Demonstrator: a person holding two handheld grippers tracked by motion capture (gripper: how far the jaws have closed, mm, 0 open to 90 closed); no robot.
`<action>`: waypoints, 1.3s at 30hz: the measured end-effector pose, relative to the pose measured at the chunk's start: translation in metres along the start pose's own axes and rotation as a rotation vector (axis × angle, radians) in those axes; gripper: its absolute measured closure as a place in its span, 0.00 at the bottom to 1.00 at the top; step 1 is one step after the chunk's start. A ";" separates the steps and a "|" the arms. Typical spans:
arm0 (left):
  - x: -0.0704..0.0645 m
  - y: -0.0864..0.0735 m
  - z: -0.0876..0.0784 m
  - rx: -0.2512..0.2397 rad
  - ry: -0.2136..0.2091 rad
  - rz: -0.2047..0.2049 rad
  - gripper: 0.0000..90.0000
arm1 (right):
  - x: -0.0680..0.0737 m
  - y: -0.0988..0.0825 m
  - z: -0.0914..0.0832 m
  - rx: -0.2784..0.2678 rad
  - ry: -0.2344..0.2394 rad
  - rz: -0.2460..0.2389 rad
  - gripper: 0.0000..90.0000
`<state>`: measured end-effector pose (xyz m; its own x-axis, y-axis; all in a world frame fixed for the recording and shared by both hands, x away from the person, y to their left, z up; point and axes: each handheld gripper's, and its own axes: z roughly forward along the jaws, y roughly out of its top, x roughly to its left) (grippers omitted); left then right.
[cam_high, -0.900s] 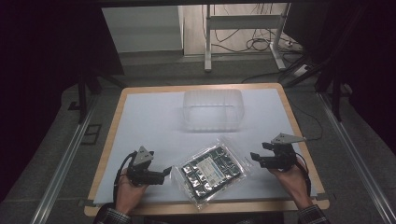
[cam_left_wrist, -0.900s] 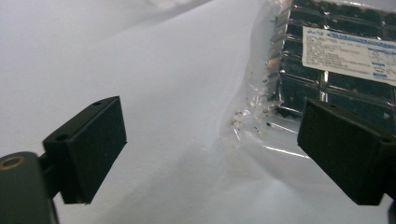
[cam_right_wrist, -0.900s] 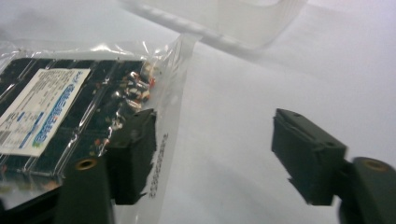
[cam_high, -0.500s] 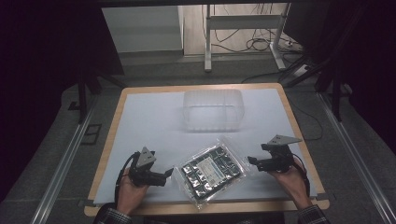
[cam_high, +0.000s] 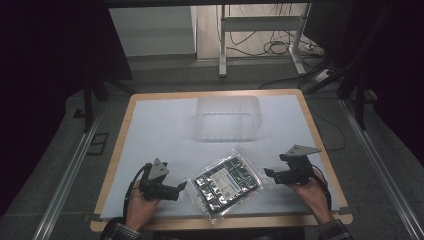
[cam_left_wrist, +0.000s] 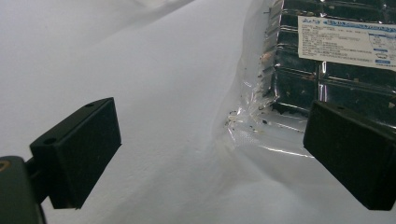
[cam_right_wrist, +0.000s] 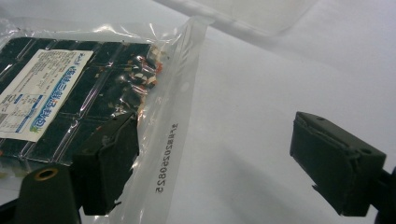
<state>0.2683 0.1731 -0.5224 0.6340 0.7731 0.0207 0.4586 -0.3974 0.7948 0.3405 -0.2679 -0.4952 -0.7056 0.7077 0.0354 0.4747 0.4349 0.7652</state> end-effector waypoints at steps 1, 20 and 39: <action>0.000 0.000 0.000 0.003 0.001 0.005 0.04 | 0.000 0.000 0.000 -0.001 -0.001 -0.002 0.17; -0.002 0.000 0.003 0.014 -0.004 0.012 0.04 | 0.017 0.007 0.019 0.036 0.063 -0.002 0.07; -0.003 0.000 0.004 0.025 -0.010 0.016 0.04 | 0.026 0.010 0.038 0.128 0.130 0.017 0.44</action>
<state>0.2693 0.1686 -0.5248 0.6473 0.7617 0.0276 0.4638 -0.4224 0.7788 0.3467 -0.2235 -0.5111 -0.7553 0.6410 0.1365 0.5440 0.4970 0.6760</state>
